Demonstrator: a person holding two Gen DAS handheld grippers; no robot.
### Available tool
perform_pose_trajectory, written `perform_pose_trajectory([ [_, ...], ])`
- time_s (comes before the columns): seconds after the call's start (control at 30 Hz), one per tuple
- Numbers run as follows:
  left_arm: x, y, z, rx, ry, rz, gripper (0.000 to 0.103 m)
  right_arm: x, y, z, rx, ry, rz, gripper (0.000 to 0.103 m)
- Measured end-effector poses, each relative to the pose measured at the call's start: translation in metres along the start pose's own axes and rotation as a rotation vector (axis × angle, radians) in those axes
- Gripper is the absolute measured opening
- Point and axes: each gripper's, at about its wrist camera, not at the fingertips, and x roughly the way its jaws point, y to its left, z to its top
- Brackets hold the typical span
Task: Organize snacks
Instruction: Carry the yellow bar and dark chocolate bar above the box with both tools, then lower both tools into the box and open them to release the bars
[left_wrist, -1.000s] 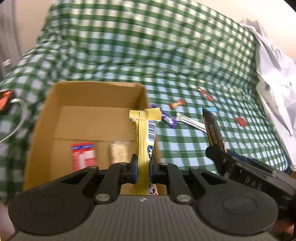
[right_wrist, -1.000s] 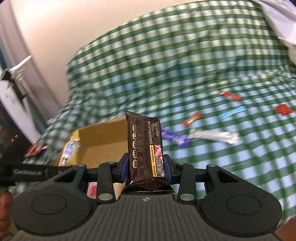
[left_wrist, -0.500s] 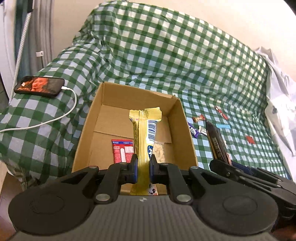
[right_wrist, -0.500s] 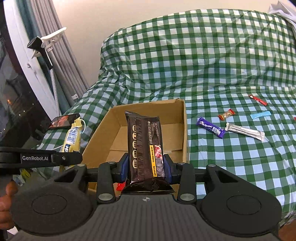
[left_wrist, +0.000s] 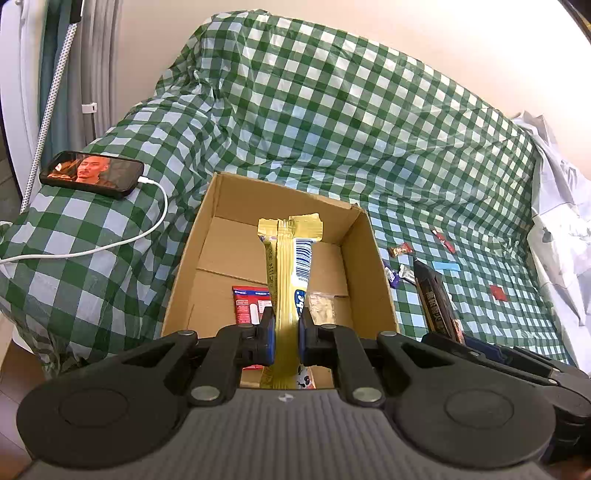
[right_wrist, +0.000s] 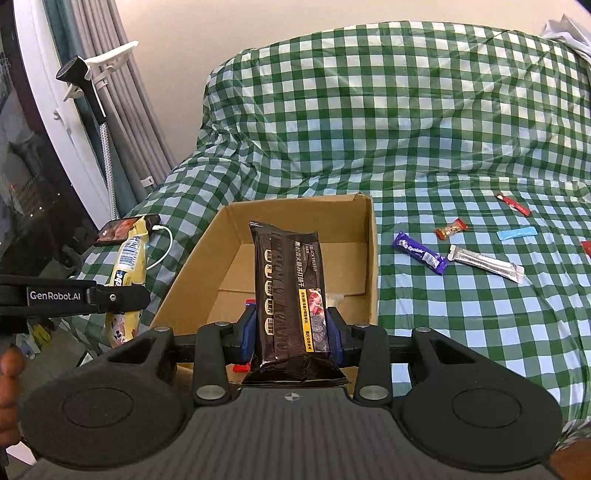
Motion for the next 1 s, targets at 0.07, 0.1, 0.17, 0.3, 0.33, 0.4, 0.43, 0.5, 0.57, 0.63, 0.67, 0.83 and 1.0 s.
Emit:
perform_pose_trajectory([
  [0.07, 0.002, 0.001, 0.001, -0.001, 0.003, 0.001, 0.013, 0.001, 0.000, 0.000, -0.001, 0.005, 0.001, 0.040],
  [0.1, 0.002, 0.001, 0.001, -0.001, 0.004, 0.001, 0.013, 0.003, 0.001, 0.000, -0.002, 0.007, 0.001, 0.040],
  [0.17, 0.003, 0.001, 0.001, -0.001, 0.004, 0.002, 0.013, 0.004, 0.001, 0.001, -0.002, 0.010, 0.002, 0.040],
  [0.3, 0.005, 0.001, 0.002, 0.000, 0.006, 0.001, 0.013, 0.007, -0.001, 0.003, -0.002, 0.016, 0.004, 0.040],
  [0.33, 0.005, 0.000, 0.002, 0.001, 0.006, 0.002, 0.013, 0.008, -0.001, 0.003, -0.002, 0.017, 0.004, 0.040],
  [0.4, 0.005, 0.000, 0.002, 0.000, 0.006, 0.001, 0.013, 0.010, -0.001, 0.003, 0.000, 0.019, 0.003, 0.040],
  [0.43, 0.005, 0.000, 0.002, -0.001, 0.007, 0.001, 0.013, 0.011, -0.002, 0.003, 0.000, 0.020, 0.004, 0.040],
  [0.5, 0.007, 0.000, 0.002, 0.000, 0.010, 0.001, 0.013, 0.013, -0.002, 0.004, 0.000, 0.023, 0.004, 0.040],
  [0.57, 0.009, 0.001, 0.001, 0.002, 0.011, 0.003, 0.013, 0.014, -0.002, 0.004, 0.001, 0.027, 0.005, 0.040],
  [0.63, 0.011, 0.001, 0.001, 0.003, 0.015, 0.003, 0.013, 0.015, -0.002, 0.004, 0.000, 0.031, 0.005, 0.040],
  [0.67, 0.013, 0.001, 0.000, 0.002, 0.017, 0.004, 0.013, 0.016, -0.002, 0.004, 0.000, 0.034, 0.004, 0.040],
  [0.83, 0.020, 0.002, 0.002, 0.000, 0.023, 0.006, 0.013, 0.021, -0.003, 0.007, -0.003, 0.042, 0.005, 0.040],
  [1.0, 0.027, 0.005, 0.005, 0.000, 0.032, 0.010, 0.013, 0.027, -0.003, 0.009, -0.005, 0.053, 0.003, 0.040],
])
